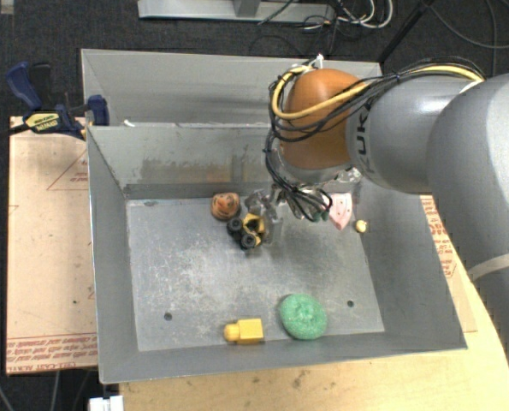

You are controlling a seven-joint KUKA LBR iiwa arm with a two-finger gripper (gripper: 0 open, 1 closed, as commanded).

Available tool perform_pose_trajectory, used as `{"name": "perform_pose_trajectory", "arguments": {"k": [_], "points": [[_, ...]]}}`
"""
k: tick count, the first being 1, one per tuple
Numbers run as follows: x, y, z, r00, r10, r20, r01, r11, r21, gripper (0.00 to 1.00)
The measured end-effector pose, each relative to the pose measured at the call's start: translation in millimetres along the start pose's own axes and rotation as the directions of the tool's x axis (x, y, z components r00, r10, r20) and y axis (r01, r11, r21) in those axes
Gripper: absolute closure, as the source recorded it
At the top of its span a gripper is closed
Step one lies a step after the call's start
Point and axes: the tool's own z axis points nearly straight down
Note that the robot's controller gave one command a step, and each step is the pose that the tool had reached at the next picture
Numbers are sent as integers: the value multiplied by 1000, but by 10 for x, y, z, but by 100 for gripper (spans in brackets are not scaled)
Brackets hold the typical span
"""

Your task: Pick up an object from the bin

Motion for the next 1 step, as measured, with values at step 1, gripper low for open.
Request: {"name": "perform_pose_trajectory", "arguments": {"k": [1], "points": [[332, -151, -1163, 1000, 9, 0, -9, 1000, 1, 100]]}}
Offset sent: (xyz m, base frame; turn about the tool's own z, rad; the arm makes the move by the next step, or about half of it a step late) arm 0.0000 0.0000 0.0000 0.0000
